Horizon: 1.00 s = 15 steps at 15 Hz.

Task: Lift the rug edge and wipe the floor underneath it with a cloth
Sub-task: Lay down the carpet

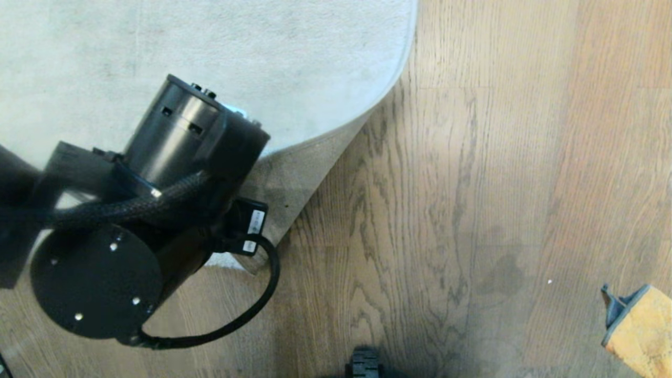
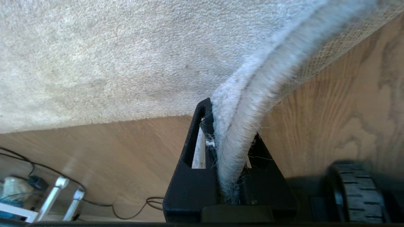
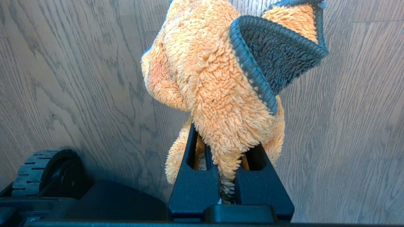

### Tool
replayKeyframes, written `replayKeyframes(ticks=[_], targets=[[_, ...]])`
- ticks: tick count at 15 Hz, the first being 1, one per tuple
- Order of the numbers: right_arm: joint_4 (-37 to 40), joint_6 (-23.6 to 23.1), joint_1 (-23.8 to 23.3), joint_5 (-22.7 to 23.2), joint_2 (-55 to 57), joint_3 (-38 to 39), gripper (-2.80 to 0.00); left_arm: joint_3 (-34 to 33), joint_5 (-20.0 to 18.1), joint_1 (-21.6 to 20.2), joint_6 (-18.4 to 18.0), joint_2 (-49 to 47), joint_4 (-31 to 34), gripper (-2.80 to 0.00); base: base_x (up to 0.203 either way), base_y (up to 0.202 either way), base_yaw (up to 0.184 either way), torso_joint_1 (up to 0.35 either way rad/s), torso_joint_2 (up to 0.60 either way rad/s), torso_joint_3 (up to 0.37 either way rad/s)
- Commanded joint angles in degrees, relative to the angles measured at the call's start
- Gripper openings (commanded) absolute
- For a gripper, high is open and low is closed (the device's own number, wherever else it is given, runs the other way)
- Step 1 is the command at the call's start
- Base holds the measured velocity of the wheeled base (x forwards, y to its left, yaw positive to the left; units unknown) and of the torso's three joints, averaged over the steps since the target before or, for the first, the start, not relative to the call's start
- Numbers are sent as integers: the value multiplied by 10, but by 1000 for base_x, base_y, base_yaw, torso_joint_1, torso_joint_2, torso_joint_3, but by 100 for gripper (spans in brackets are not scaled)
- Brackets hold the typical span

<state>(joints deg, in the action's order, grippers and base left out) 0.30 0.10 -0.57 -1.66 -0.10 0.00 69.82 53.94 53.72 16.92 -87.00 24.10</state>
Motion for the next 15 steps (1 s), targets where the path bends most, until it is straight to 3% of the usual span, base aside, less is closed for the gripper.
replayKeyframes(ticks=[1, 7, 8, 9, 12, 15], targets=[[0, 0, 0, 0, 1, 0, -280, 1, 1, 8, 13, 7, 1, -280, 0, 0, 0, 0, 0, 0], [0, 0, 0, 0, 1, 0, -280, 1, -1, 22, 34, 9, 1, -280, 0, 0, 0, 0, 0, 0], [0, 0, 0, 0, 1, 0, -280, 1, -2, 24, 38, 9, 2, -16, 0, 0, 0, 0, 0, 0], [0, 0, 0, 0, 1, 0, -280, 1, -2, 24, 38, 12, 2, 0, 0, 0, 0, 0, 0, 0], [0, 0, 0, 0, 1, 0, -280, -3, -2, 24, 42, 13, 2, 0, 0, 0, 0, 0, 0, 0], [0, 0, 0, 0, 1, 0, -280, -6, -28, 26, 64, 16, 2, 0, 0, 0, 0, 0, 0, 0]])
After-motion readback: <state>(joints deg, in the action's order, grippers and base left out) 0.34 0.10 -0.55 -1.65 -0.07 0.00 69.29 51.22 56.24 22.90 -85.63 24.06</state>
